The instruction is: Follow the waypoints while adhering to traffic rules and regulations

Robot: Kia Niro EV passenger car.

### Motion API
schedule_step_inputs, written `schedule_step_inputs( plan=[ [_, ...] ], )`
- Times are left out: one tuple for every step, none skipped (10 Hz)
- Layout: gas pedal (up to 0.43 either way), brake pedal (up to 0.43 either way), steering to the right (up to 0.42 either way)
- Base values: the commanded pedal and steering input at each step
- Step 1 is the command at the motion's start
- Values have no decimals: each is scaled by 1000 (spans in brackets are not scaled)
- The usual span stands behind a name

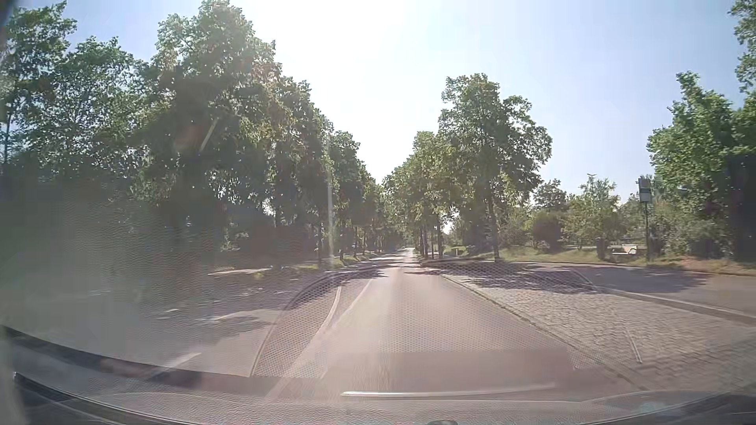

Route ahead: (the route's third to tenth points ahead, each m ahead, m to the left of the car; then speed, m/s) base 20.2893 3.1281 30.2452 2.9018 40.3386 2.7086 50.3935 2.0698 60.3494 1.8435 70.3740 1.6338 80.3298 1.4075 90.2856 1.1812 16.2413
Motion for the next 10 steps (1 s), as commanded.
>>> schedule_step_inputs(
  plan=[
    [169, 12, -7],
    [169, 12, -7],
    [169, 12, -7],
    [169, 12, -7],
    [157, 12, -7],
    [157, 12, -6],
    [150, 12, -6],
    [138, 12, -4],
    [118, 12, -2],
    [118, 12, -3]
  ],
)
